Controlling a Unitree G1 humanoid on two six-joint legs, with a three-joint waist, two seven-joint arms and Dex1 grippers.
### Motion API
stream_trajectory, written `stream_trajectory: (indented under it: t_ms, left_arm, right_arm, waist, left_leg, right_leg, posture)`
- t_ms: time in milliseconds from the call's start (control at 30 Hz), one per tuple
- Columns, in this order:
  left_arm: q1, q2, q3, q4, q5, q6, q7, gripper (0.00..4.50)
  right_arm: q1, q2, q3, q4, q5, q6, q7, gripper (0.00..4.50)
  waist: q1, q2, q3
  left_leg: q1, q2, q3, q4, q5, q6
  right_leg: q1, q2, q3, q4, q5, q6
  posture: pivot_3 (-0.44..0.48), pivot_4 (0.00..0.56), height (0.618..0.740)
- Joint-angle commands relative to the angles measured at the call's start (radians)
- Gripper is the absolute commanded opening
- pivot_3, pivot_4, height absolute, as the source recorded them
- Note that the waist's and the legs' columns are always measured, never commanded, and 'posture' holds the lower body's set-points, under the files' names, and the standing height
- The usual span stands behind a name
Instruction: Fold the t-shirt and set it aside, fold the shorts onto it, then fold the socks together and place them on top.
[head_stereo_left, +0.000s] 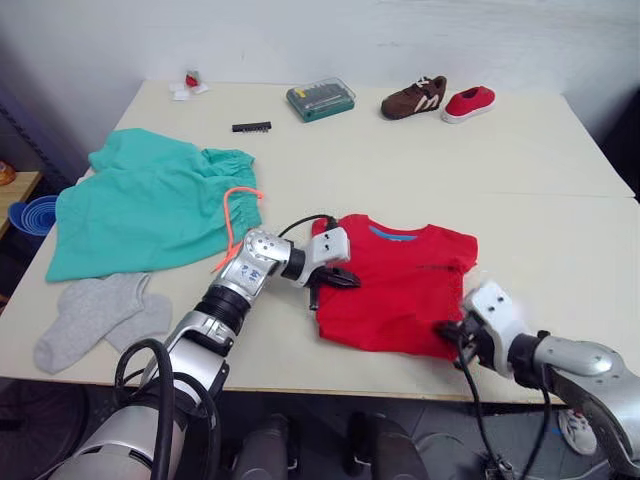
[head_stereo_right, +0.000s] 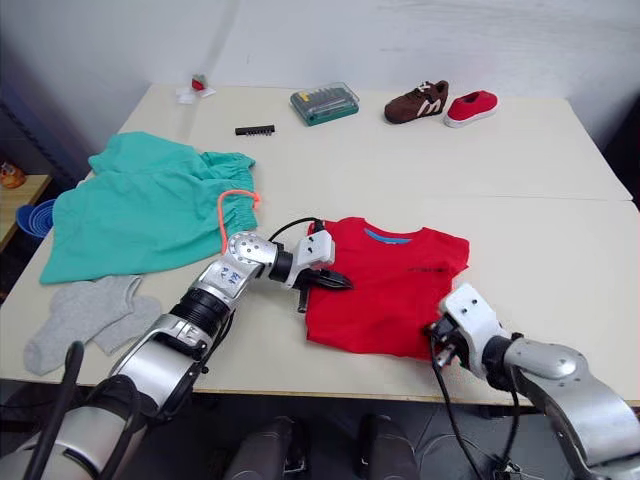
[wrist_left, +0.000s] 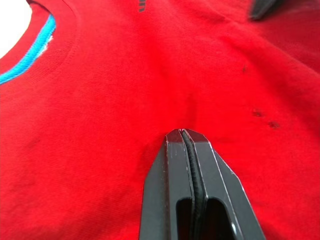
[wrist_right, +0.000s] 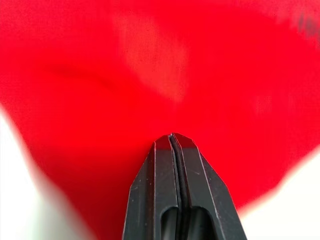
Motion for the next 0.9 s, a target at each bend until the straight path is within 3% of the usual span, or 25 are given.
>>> stream_trajectory:
  t_ms: [33,100,167,367,467,567,633,667,900]
  left_arm:
    - [0.021,0.014,0.043,-0.073,-0.056,0.024,-0.061,0.03]
    - [0.032,0.021,0.07,-0.129,-0.089,0.043,-0.08,0.03]
    - [0.051,0.034,0.114,-0.211,-0.165,0.072,-0.135,0.0]
    - [0.112,0.092,0.191,-0.447,-0.326,0.219,-0.22,1.81]
    - [0.161,0.179,0.227,-0.575,-0.424,0.353,-0.284,2.8]
    - [0.191,0.213,0.243,-0.634,-0.432,0.36,-0.246,3.75]
    - [0.209,0.231,0.251,-0.664,-0.424,0.359,-0.219,4.38]
    - [0.22,0.242,0.254,-0.68,-0.422,0.36,-0.213,4.48]
    - [0.268,0.291,0.271,-0.761,-0.432,0.389,-0.168,4.48]
  right_arm:
    - [-0.027,0.043,-0.205,-0.035,0.137,0.056,-0.007,0.0]
    - [-0.053,0.054,-0.276,-0.009,0.207,0.13,-0.02,0.0]
    - [-0.096,0.066,-0.333,0.053,0.272,0.215,-0.038,0.35]
    - [-0.195,0.095,-0.372,0.215,0.415,0.391,-0.053,2.3]
    - [-0.236,0.113,-0.3,0.354,0.409,0.36,-0.014,3.38]
    - [-0.247,0.114,-0.235,0.431,0.383,0.315,0.012,4.43]
    - [-0.247,0.105,-0.171,0.47,0.347,0.269,0.034,4.5]
    - [-0.251,0.108,-0.148,0.487,0.344,0.263,0.045,4.5]
    - [-0.302,0.161,-0.043,0.5,0.404,0.25,0.146,4.5]
  waist:
    - [-0.004,0.0,0.0]
    - [-0.003,0.0,0.0]
    - [-0.003,0.0,0.0]
    - [-0.004,0.001,0.0]
    - [-0.012,0.002,0.0]
    - [-0.021,0.002,0.001]
    - [-0.023,0.001,0.0]
    - [-0.024,0.001,0.0]
    - [-0.041,0.0,-0.001]
  left_leg:
    - [0.0,0.0,0.0,0.0,0.0,0.0]
    - [0.0,0.001,0.0,-0.001,0.001,0.0]
    - [-0.001,0.001,0.0,-0.002,0.002,0.0]
    - [-0.001,0.0,0.0,-0.002,0.002,-0.001]
    - [-0.001,0.0,0.0,-0.001,0.002,-0.001]
    - [-0.001,0.0,0.0,-0.002,0.002,-0.001]
    - [0.0,0.0,0.0,-0.002,0.003,-0.001]
    - [0.0,0.0,0.0,-0.002,0.003,-0.001]
    - [0.002,0.001,0.0,-0.003,0.003,-0.004]
  right_leg:
    - [0.0,0.0,0.0,0.0,0.0,0.0]
    - [-0.001,0.0,0.0,0.0,0.0,0.0]
    - [-0.002,0.001,-0.001,0.0,0.0,0.0]
    - [-0.002,0.0,0.0,0.0,0.0,-0.001]
    - [-0.002,0.0,0.0,0.001,0.0,-0.001]
    - [-0.002,0.001,0.0,0.001,0.0,-0.001]
    - [-0.001,0.001,0.0,0.001,0.0,-0.001]
    - [0.0,0.001,0.0,0.001,0.0,0.0]
    - [0.0,0.002,0.0,0.001,0.0,-0.001]
  posture:
    - [0.0,0.15,0.74]
    - [0.0,0.15,0.74]
    - [0.0,0.15,0.74]
    - [0.0,0.15,0.74]
    - [0.0,0.15,0.74]
    - [0.0,0.15,0.74]
    - [0.0,0.15,0.74]
    - [0.0,0.15,0.74]
    - [0.0,0.15,0.74]
